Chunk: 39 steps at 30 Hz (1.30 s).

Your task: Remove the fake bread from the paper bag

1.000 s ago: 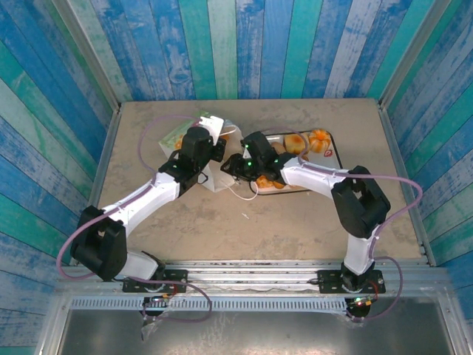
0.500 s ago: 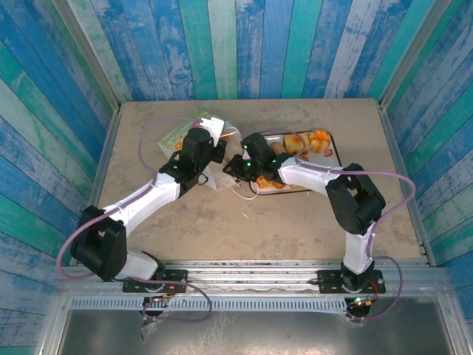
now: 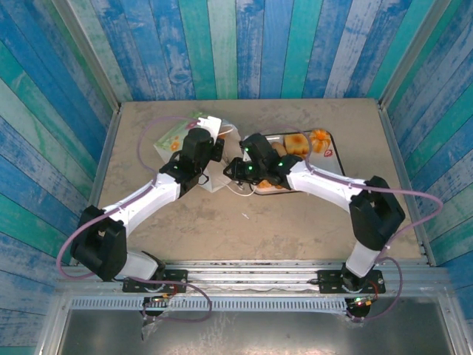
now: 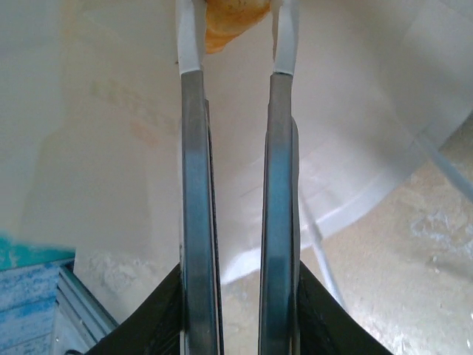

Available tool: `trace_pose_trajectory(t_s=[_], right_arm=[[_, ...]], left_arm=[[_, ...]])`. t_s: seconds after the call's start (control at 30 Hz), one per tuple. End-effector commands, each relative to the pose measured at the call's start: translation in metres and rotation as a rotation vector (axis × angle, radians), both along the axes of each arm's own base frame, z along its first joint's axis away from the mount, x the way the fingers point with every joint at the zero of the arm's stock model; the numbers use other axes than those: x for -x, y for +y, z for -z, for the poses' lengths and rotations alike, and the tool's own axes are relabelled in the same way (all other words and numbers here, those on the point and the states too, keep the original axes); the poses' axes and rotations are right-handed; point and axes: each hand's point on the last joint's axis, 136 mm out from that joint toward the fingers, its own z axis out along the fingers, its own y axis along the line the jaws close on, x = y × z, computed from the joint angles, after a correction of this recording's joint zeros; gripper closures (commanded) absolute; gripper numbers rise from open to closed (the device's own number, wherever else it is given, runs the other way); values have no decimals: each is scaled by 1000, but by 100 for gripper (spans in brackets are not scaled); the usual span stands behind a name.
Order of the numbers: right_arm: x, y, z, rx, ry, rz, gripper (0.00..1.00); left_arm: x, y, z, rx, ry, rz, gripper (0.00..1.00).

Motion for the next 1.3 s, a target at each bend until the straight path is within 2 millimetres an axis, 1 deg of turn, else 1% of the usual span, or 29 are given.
trace_pose_trajectory(t_s=[0.0,0.17,0.3,0.5,0.63,0.7,0.8,0.87,1.0,1.07,1.13,1.27], right_arm=[[11,-18,-16,54,-62,4,75],[26,-43,-24,96,-75,27,75],[37,-61,-34,115,-101,42,75],[50,-91,-56,151,-154,67,75],[59,-115,-72,191,-198,88,75],[62,-132,-78,235,-221,113,75],[64,-163,-84,330,-263,180,75],[66,-190,-88,407,-274,236,75],[71,-236,-94,538,-273,319,75],[74,-259,-94,610,-258,358,75],[75,-277,-90,667,-237,382,75],[75,-304,-80,764,-188,407,75]], left_arm=[[-3,9,-16,29,-41,-68,100],[-3,18,-23,26,-46,-117,100],[-4,25,-28,21,-59,-156,100],[-7,32,-24,-8,-46,-204,100],[-7,37,-23,-6,-45,-228,100],[-5,36,-25,1,-49,-220,100],[-4,32,-29,21,-54,-200,100],[-3,29,-31,36,-57,-185,100],[-2,27,-37,57,-71,-171,100],[-1,27,-41,70,-78,-167,100],[1,27,-42,85,-81,-161,100],[3,25,-45,111,-88,-148,100]])
